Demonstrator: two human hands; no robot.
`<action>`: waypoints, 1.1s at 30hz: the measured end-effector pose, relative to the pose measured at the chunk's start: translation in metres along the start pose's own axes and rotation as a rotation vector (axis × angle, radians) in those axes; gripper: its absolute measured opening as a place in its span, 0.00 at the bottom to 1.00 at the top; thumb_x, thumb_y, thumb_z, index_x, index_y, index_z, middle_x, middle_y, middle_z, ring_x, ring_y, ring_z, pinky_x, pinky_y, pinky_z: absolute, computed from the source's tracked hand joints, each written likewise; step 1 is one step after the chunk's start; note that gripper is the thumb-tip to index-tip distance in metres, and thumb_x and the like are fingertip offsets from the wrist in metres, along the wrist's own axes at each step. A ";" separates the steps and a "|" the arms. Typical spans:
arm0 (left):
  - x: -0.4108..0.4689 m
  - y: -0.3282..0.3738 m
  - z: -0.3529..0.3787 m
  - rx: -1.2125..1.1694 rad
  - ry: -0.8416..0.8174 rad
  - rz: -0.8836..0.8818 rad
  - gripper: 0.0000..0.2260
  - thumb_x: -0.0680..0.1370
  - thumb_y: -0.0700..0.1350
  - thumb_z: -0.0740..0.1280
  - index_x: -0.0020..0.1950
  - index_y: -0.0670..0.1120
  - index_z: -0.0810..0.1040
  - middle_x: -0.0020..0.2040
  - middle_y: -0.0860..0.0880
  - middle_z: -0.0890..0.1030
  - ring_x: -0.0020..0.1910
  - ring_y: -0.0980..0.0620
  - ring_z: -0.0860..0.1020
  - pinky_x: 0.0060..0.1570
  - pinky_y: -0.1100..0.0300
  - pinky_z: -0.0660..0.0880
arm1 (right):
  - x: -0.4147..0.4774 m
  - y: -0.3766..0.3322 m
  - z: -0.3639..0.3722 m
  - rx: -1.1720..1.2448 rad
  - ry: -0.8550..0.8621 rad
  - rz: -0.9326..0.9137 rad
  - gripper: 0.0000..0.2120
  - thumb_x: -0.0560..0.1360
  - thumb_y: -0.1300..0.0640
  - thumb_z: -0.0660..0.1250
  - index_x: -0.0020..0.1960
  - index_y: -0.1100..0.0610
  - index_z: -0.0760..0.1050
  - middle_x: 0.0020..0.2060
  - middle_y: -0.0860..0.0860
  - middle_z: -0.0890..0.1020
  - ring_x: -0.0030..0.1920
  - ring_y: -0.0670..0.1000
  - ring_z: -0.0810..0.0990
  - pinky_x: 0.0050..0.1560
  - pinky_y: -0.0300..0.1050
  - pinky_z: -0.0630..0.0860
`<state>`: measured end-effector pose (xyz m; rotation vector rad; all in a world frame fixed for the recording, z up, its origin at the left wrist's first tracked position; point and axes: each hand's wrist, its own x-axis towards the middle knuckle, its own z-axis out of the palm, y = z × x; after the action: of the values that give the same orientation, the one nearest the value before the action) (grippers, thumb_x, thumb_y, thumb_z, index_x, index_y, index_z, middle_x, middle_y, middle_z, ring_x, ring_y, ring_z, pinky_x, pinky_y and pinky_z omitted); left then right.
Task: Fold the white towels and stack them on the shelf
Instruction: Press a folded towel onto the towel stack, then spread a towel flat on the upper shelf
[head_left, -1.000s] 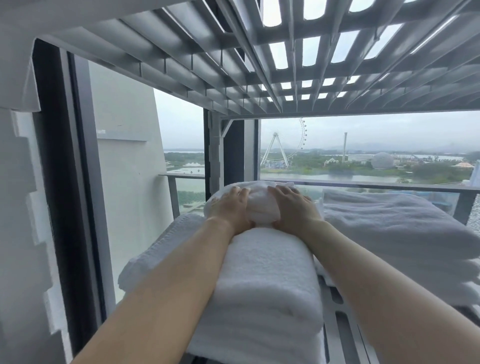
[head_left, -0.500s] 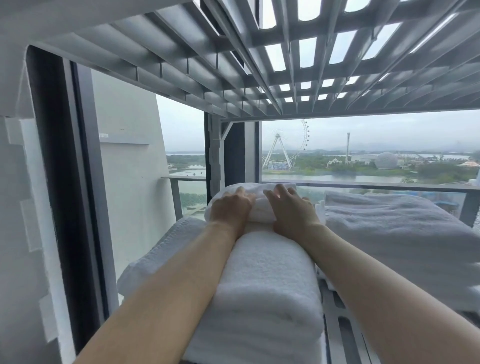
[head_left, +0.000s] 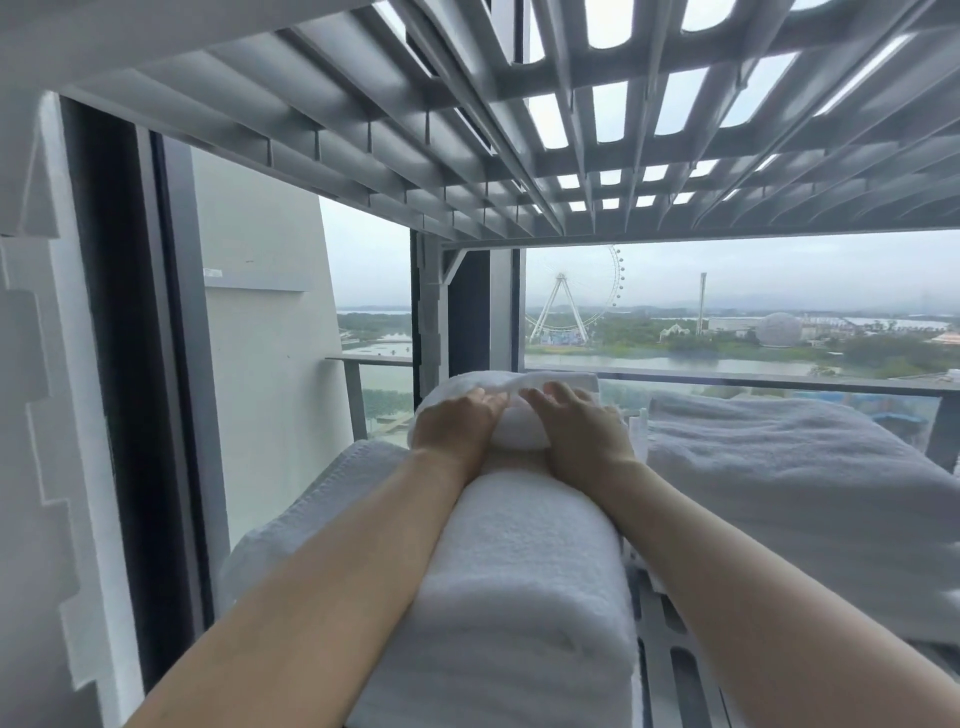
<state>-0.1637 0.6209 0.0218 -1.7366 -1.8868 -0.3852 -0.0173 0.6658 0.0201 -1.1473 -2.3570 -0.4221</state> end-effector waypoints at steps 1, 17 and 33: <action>0.000 0.000 -0.001 -0.007 -0.009 -0.002 0.19 0.82 0.44 0.53 0.73 0.54 0.61 0.73 0.49 0.65 0.67 0.45 0.68 0.61 0.49 0.70 | 0.001 0.000 -0.001 0.019 -0.055 -0.003 0.29 0.72 0.61 0.61 0.71 0.46 0.58 0.65 0.52 0.67 0.63 0.58 0.70 0.57 0.55 0.71; -0.015 0.005 -0.070 0.173 0.625 0.168 0.15 0.73 0.40 0.67 0.60 0.49 0.76 0.54 0.47 0.79 0.47 0.47 0.79 0.40 0.54 0.77 | -0.016 0.003 -0.066 0.121 0.596 -0.016 0.24 0.70 0.70 0.60 0.63 0.52 0.72 0.56 0.53 0.75 0.55 0.57 0.74 0.50 0.60 0.74; -0.109 0.039 -0.102 -0.044 0.181 0.138 0.26 0.77 0.41 0.61 0.73 0.57 0.59 0.67 0.50 0.69 0.66 0.45 0.66 0.56 0.46 0.74 | -0.130 -0.023 -0.078 0.041 0.378 0.015 0.27 0.70 0.62 0.66 0.67 0.49 0.69 0.64 0.50 0.72 0.63 0.55 0.71 0.55 0.56 0.72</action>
<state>-0.1036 0.4804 0.0373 -1.7849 -1.6326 -0.5155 0.0557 0.5317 0.0130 -0.9688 -2.0184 -0.5313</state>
